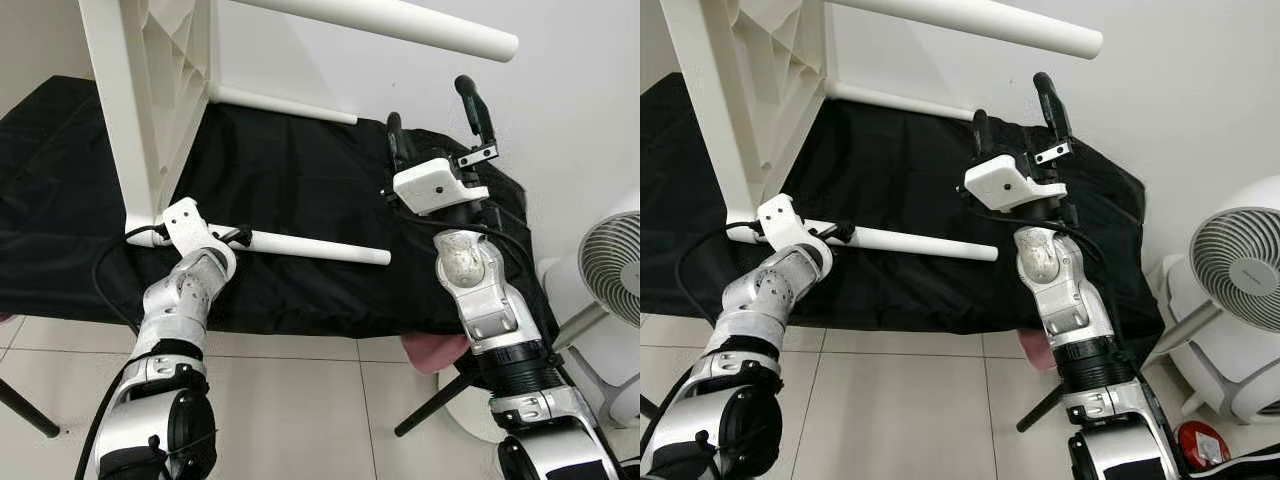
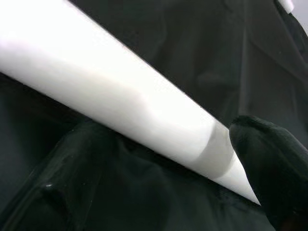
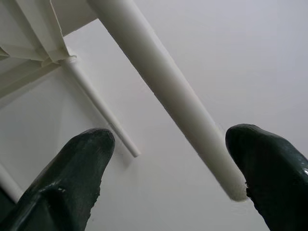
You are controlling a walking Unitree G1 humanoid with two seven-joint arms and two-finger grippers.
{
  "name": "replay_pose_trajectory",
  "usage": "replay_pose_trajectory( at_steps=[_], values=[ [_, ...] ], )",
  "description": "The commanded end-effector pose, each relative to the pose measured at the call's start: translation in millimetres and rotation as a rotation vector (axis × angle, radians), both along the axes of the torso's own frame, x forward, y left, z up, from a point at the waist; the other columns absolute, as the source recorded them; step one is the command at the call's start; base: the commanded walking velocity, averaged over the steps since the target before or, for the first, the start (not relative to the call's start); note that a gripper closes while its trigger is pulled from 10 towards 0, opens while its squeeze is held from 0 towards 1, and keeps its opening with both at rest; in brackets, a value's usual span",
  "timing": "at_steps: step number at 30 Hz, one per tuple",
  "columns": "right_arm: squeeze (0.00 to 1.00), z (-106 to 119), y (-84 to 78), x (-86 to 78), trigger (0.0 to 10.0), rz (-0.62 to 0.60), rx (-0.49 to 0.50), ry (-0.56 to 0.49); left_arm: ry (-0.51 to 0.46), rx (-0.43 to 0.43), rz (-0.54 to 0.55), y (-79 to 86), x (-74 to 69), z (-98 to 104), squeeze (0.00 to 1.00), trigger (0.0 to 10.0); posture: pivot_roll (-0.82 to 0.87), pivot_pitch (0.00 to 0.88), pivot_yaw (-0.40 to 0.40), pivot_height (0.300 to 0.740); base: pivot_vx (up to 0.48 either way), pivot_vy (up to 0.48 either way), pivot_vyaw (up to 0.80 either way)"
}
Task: Building children table
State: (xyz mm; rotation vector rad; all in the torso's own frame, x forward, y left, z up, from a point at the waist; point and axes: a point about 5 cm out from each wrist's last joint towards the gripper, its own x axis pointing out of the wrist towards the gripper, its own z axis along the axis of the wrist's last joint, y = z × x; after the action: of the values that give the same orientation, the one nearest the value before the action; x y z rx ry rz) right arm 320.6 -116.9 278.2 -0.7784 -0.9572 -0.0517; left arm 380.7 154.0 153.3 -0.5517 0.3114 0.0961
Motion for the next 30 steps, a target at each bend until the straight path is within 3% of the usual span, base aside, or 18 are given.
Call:
replay_pose_trajectory(
  at_steps=[1, 9, 13, 23, 27, 30],
  values=[
    [0.00, 5.3, 0.8, 1.4, 10.0, -0.016, -0.022, -0.025, 0.007, -0.022, -0.018, -7.4, 1.5, -0.6, 0.00, 10.0, 0.02, 0.000, -0.094, 0.740, 0.000, 0.000, 0.00],
    [0.00, 25.2, 14.7, 16.6, 10.0, 0.015, -0.109, -0.017, 0.006, -0.016, -0.018, -6.2, 2.2, -0.5, 0.00, 10.0, 0.02, 0.000, -0.094, 0.740, 0.000, 0.000, 0.00],
    [0.00, 45.4, 20.4, 31.4, 10.0, 0.008, -0.198, -0.021, -0.004, -0.010, -0.020, -8.4, 1.5, 0.9, 0.00, 10.0, 0.03, 0.000, -0.105, 0.740, 0.000, 0.000, 0.00],
    [0.00, 61.7, 28.4, 41.0, 10.0, 0.006, -0.261, -0.019, -0.010, 0.003, -0.022, -9.3, -0.8, 0.5, 0.00, 10.0, 0.03, 0.000, -0.115, 0.740, 0.000, 0.000, 0.00],
    [0.00, 72.8, 41.3, 54.5, 10.0, 0.002, -0.356, 0.023, -0.012, 0.003, -0.016, -9.3, -1.2, 0.7, 0.00, 10.0, 0.04, 0.000, -0.126, 0.740, 0.000, 0.000, 0.00],
    [0.00, 74.6, 43.1, 56.9, 10.0, 0.000, -0.370, 0.026, -0.013, 0.002, -0.016, -9.4, -1.2, 0.8, 0.00, 10.0, 0.04, 0.000, -0.126, 0.740, 0.000, 0.000, 0.00]
  ],
)
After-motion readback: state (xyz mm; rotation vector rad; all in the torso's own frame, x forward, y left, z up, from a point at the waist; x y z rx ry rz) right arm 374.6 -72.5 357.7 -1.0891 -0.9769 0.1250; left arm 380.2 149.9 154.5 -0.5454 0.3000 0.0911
